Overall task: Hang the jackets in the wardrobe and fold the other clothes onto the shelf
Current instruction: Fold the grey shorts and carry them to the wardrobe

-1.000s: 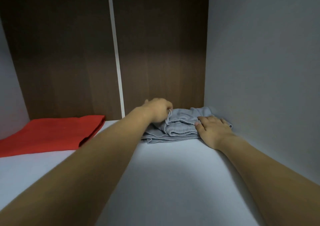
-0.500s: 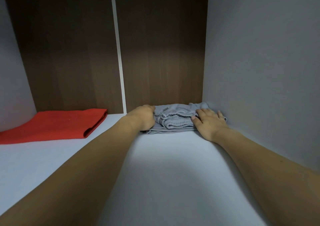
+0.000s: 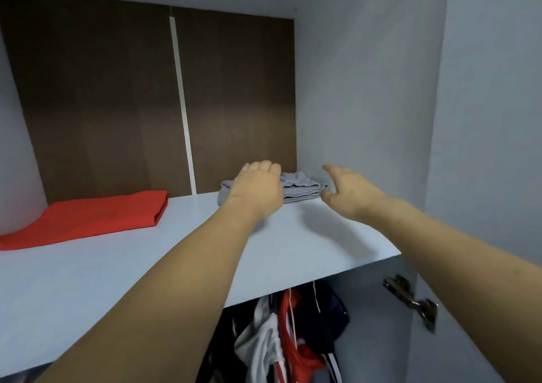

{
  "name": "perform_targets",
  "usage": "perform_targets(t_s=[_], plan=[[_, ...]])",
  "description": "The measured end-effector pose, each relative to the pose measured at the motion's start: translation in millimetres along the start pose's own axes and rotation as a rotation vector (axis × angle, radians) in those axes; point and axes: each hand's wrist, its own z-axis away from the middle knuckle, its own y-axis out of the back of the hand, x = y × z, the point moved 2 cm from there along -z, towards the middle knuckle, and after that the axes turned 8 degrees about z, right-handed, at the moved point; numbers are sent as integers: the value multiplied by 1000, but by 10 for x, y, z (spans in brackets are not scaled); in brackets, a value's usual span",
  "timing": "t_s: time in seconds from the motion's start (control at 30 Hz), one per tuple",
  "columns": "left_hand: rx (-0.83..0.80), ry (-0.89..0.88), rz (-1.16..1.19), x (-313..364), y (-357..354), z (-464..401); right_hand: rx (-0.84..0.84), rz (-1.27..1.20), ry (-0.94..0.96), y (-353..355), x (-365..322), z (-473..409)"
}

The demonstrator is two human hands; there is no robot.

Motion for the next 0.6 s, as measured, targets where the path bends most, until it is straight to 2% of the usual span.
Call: perform_targets(t_s=[0.17,0.3,0.6], plan=[[47,-179,5,372,215,226,-14,120,-90,397,7,751],[96,-294,72,831,512,417,52,168,-171,914,98,1359],[444,-545,298,2476,1542,1054,238,287,-262,2115,430,3094]])
